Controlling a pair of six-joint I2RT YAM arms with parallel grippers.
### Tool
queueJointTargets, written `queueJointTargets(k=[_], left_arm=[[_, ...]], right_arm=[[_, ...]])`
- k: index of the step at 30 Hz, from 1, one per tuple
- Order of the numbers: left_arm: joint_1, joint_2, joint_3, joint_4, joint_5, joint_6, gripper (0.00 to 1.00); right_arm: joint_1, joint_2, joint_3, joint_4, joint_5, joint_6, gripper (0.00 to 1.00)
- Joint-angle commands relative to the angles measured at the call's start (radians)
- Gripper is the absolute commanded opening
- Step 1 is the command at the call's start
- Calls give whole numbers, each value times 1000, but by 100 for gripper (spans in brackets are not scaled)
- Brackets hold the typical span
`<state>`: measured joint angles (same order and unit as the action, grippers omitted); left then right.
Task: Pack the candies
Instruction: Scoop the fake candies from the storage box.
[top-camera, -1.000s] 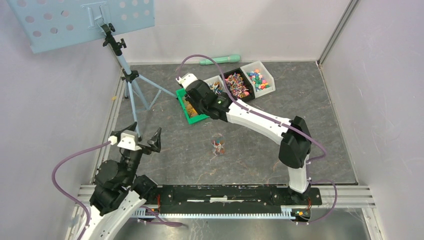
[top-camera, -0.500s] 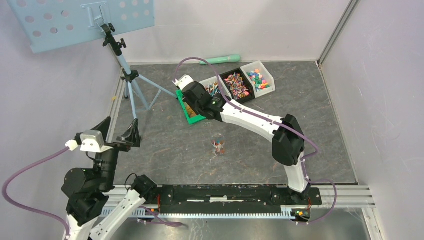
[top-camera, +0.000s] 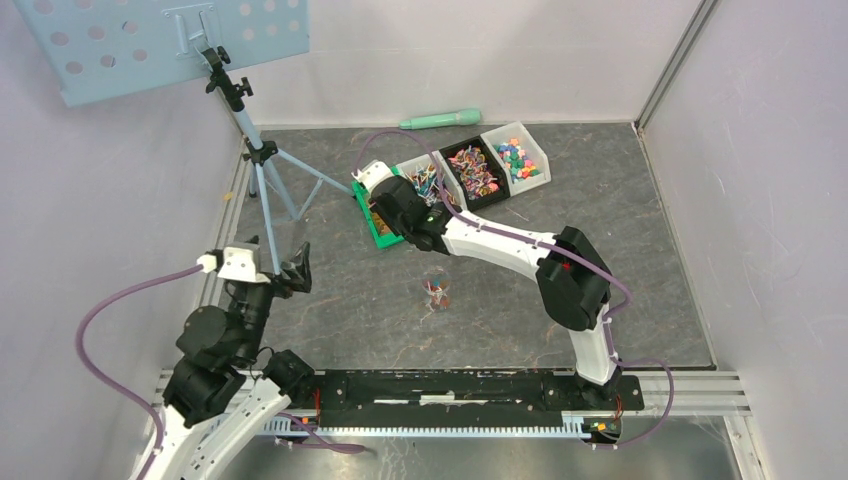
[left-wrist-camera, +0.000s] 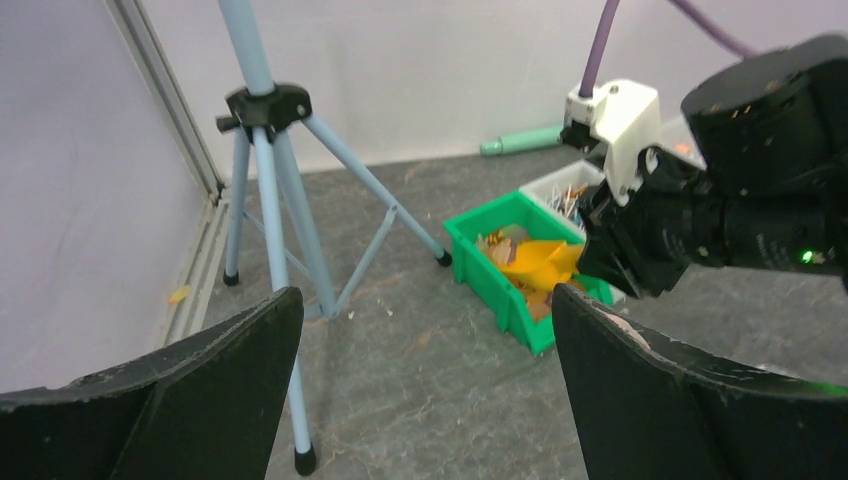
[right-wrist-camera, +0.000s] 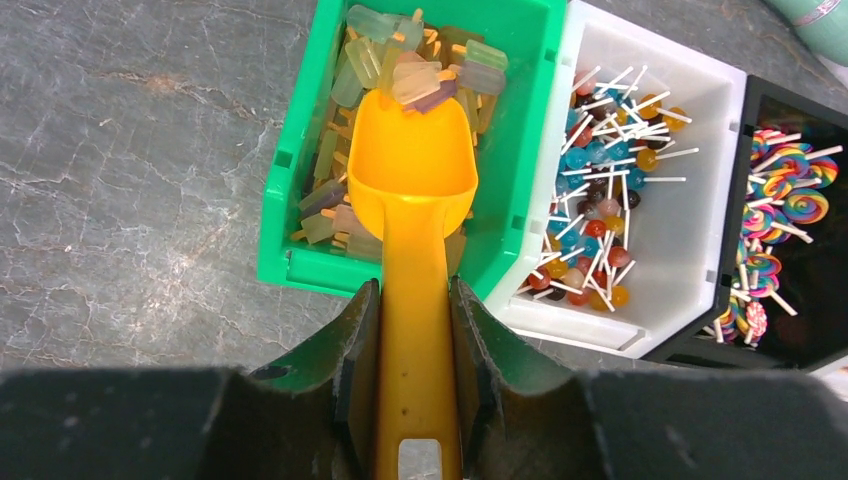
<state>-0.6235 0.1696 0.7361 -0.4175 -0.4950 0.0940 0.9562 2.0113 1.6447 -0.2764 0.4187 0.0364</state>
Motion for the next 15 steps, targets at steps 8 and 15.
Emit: queueJointTargets(k=[8,15], left_arm=[[4,-38,-109,67,-22,14,100],[4,-41,-116,67,-22,13,100]], right_arm=[[-3,-81,-167,213,-26,-17,0],[-4,-142,-319,390,-9,-29,0]])
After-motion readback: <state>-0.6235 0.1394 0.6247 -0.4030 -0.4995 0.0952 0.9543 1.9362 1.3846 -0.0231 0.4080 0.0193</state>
